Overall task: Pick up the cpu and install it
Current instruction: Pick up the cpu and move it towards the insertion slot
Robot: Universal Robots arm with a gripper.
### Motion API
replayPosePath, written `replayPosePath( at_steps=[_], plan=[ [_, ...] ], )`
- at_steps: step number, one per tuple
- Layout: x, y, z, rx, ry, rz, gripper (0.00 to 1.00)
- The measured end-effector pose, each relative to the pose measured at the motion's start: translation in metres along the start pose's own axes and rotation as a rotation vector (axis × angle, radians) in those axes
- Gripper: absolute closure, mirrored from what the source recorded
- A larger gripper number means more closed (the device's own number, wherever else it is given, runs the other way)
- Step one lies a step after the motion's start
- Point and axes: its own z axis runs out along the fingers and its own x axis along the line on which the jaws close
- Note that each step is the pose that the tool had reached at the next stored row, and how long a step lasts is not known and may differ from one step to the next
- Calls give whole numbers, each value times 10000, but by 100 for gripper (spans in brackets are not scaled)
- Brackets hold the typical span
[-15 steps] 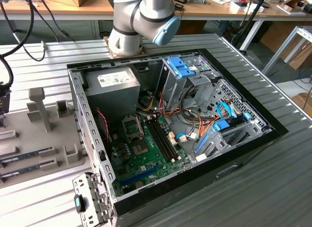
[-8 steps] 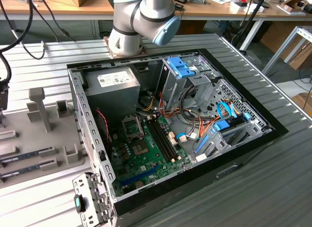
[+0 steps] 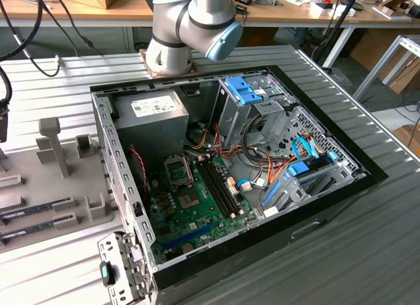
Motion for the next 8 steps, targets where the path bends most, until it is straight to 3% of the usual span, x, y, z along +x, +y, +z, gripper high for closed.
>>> replayPosePath(
  at_steps=[8],
  plan=[
    [-2,4,-89,-66,-1,1,53]
  ],
)
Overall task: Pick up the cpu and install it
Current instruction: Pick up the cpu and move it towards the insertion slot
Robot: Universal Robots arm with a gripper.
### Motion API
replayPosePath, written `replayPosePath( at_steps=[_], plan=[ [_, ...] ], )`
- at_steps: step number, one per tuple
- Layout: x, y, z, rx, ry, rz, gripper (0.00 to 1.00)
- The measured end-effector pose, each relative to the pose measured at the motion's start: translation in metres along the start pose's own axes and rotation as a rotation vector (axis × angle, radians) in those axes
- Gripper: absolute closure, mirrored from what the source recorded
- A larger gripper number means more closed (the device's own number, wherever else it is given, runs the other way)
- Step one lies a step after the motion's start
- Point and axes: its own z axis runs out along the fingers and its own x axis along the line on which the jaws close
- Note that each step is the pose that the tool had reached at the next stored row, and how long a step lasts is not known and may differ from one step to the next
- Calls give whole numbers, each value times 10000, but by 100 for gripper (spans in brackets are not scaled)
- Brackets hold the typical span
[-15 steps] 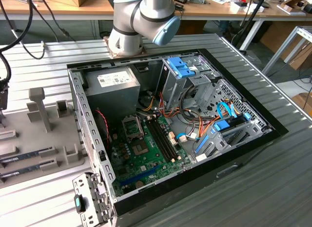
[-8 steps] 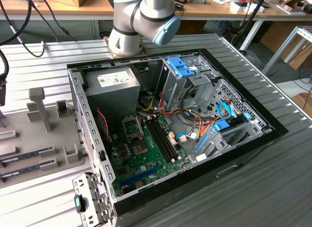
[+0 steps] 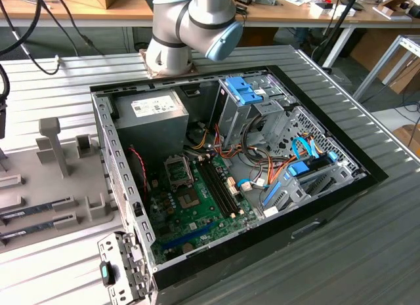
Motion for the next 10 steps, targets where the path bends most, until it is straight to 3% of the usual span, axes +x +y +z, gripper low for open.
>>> replayPosePath(
  at_steps=[3,10],
  plan=[
    [-5,14,-254,-237,-2,5,53],
    [-7,19,-345,-332,-4,6,53]
  ],
)
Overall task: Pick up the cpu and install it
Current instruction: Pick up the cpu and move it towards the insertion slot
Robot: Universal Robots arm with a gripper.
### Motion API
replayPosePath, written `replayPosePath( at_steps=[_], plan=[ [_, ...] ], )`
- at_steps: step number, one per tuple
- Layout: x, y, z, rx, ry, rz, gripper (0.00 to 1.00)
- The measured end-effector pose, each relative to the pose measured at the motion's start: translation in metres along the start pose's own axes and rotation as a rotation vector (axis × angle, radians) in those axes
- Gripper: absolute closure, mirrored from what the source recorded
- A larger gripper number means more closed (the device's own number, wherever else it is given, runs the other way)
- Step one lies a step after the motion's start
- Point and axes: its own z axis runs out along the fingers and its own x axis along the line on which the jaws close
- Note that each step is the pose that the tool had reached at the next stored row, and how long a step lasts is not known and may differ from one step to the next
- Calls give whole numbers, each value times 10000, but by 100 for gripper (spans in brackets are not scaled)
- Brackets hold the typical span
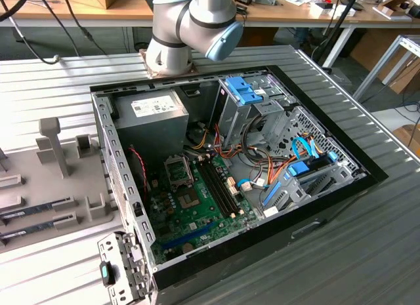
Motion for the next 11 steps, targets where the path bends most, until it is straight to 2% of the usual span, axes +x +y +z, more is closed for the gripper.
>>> replayPosePath(
  at_steps=[7,11],
  plan=[
    [-2,10,-113,-121,-2,2,53],
    [-3,13,-152,-175,-1,4,53]
  ],
)
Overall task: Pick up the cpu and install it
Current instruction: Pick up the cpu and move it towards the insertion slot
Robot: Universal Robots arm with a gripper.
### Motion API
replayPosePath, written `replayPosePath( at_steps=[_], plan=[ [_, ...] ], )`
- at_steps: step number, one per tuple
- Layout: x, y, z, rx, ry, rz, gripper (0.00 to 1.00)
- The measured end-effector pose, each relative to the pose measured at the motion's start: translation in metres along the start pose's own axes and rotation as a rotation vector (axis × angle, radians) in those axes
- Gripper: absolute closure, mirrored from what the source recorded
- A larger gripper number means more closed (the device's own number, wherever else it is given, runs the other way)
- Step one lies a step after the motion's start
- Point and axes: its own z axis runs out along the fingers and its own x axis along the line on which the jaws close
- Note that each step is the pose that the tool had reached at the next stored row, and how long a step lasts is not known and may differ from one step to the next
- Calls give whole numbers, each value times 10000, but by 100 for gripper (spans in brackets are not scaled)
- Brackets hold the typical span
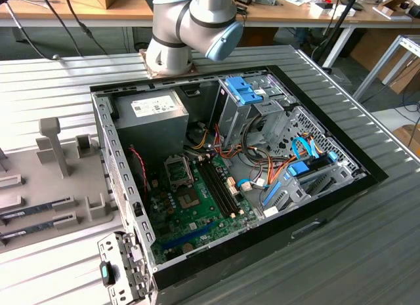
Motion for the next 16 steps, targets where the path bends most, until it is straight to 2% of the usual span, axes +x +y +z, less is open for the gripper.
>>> replayPosePath(
  at_steps=[3,9,10,16],
  plan=[
    [-1,6,-53,-67,1,1,53],
    [-2,11,-108,-152,0,3,53],
    [-3,13,-124,-188,-1,3,53],
    [-4,18,-176,-289,-3,5,53]
  ],
)
